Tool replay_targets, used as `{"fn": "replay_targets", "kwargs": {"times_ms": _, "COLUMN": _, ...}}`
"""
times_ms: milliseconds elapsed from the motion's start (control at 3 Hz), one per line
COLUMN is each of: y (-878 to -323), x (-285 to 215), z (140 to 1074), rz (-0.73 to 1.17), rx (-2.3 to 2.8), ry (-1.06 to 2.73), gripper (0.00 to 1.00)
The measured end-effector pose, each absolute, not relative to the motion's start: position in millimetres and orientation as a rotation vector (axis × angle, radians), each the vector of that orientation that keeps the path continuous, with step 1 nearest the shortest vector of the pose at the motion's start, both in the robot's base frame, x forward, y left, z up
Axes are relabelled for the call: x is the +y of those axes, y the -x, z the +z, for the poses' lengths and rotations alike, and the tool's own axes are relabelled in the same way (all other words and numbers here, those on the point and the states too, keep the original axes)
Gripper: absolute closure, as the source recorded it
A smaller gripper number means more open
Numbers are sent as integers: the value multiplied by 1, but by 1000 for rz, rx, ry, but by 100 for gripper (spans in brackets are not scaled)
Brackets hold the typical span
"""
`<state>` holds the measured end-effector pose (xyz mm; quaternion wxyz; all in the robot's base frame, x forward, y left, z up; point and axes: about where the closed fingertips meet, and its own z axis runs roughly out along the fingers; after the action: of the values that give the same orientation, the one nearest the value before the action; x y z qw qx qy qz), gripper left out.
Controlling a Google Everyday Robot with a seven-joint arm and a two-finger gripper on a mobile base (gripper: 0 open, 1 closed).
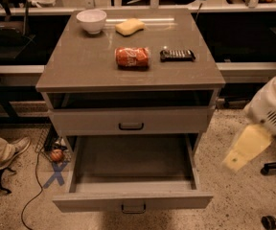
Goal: Close middle drawer
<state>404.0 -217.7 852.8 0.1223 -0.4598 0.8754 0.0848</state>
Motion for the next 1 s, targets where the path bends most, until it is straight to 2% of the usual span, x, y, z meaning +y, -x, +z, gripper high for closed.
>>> {"fn": "replay_targets", "kwargs": {"times_ms": 333, "y": -387, "x": -210, "z": 772, "rz": 366, "rx": 2707, "ry": 1074, "gripper": 0}}
{"fn": "replay_targets", "kwargs": {"times_ms": 1000, "y": -380, "x": -208, "z": 743, "rz": 371, "rx": 2766, "ry": 943, "gripper": 0}}
